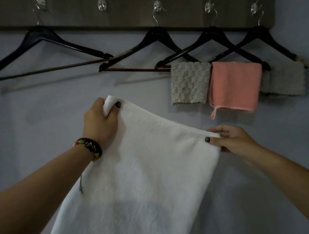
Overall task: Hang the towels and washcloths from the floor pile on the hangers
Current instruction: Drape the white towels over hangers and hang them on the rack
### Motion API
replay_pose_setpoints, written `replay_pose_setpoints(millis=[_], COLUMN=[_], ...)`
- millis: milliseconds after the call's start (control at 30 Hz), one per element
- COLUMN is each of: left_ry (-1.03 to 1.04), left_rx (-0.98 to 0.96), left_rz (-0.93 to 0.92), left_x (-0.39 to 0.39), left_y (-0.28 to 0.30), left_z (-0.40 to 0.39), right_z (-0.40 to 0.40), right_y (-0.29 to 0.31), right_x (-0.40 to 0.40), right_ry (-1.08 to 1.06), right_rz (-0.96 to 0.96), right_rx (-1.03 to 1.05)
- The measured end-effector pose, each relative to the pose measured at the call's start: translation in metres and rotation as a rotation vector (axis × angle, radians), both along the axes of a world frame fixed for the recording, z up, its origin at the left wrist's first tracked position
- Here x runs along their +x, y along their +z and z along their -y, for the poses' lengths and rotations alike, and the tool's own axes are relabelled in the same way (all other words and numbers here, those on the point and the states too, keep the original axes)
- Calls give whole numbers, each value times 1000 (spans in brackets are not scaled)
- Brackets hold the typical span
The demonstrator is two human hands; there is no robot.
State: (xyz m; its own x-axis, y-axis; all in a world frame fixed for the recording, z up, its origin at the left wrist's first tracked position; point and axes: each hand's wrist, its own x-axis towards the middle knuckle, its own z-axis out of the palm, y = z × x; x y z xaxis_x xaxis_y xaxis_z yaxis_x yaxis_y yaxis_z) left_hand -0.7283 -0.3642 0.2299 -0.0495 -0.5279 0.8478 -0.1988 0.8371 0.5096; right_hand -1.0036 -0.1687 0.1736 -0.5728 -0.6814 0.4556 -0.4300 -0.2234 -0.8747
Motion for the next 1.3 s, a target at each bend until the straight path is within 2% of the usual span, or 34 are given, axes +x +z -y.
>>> replay_pose_setpoints(millis=[133, 367, 667, 767, 867, 1033, 1300], left_ry=[21, 26, -34, -37, -54, -8, -3], left_rx=[-38, -72, -116, -162, -179, -203, -165], left_rz=[9, -46, -84, -66, -83, -130, -100], left_x=[4, 8, -1, -6, -4, 12, 36], left_y=[33, 92, 126, 137, 147, 154, 140], left_z=[22, 63, 98, 106, 116, 134, 147], right_z=[26, 72, 159, 181, 200, 209, 225], right_y=[34, 134, 245, 263, 273, 285, 307], right_x=[3, 23, 15, -4, -22, -23, 9], right_ry=[-32, -194, -591, -735, -849, -904, -717], right_rz=[-92, -427, -823, -847, -866, -925, -906], right_rx=[5, -26, -152, -163, -37, -5, -250])
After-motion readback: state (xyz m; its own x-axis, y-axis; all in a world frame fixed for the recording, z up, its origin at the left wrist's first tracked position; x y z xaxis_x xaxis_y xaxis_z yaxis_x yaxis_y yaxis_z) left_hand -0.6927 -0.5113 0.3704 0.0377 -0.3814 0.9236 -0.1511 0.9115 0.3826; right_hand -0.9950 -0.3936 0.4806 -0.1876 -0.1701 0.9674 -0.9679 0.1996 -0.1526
